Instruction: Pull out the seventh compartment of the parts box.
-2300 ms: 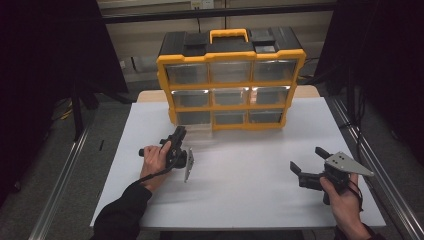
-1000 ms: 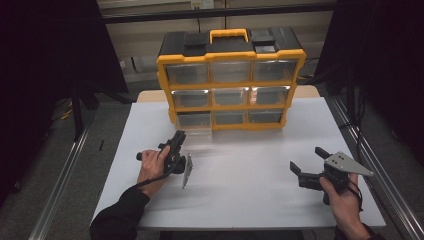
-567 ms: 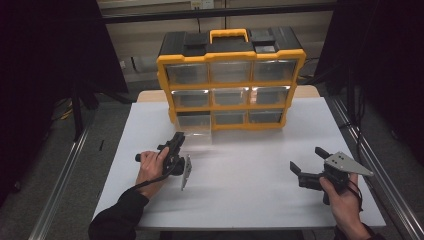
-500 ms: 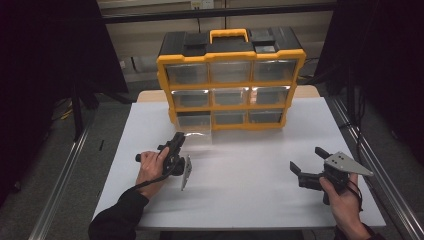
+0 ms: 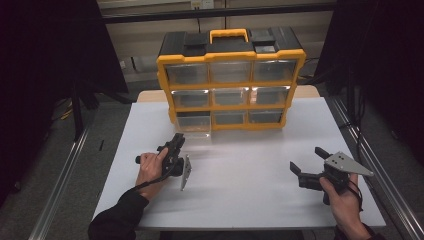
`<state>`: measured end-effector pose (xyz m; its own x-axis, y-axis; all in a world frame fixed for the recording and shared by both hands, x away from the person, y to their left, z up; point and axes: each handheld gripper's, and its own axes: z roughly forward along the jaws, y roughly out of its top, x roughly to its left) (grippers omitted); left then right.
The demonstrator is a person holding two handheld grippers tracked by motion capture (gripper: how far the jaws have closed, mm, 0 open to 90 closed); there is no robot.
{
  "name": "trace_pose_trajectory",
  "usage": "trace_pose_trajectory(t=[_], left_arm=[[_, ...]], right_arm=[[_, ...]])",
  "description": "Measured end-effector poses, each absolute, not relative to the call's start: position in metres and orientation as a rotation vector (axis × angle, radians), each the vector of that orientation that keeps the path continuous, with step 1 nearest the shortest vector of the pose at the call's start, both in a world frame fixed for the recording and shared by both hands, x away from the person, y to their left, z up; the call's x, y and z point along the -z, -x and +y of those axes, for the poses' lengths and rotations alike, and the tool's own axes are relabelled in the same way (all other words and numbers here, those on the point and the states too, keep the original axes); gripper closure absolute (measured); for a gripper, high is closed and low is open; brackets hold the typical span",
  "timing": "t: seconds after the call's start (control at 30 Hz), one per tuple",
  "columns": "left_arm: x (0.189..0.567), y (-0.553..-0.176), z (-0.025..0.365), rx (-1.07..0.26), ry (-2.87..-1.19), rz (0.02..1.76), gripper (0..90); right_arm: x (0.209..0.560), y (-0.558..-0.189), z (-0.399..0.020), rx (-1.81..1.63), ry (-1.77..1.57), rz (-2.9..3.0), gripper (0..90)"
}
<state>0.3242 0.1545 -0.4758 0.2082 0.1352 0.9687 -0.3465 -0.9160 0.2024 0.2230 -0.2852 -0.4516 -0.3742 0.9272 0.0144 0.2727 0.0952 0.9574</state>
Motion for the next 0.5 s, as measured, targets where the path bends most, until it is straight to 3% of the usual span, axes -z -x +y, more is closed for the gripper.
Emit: trace_pose_trajectory(t=[0.03, 0.1, 0.3, 0.5], left_arm=[[0.4731, -0.3225, 0.1539, -1.802, -2.127, -0.198, 75.2], [0.4773, -0.3255, 0.152, -1.715, -2.086, -0.132, 72.1], [0.476, -0.3272, 0.152, -1.713, -2.113, -0.102, 59.3], [0.4749, -0.3289, 0.1511, -1.707, -2.054, -0.032, 31.7]], right_arm=[[0.4516, -0.2229, -0.2849, -1.302, -1.183, 1.735, 0.9], [0.4516, -0.2229, -0.2848, -1.301, -1.18, 1.737, 0.9], [0.452, -0.2236, -0.285, -1.301, -1.18, 1.737, 0.9], [0.4521, -0.2236, -0.285, -1.297, -1.178, 1.74, 0.9]])
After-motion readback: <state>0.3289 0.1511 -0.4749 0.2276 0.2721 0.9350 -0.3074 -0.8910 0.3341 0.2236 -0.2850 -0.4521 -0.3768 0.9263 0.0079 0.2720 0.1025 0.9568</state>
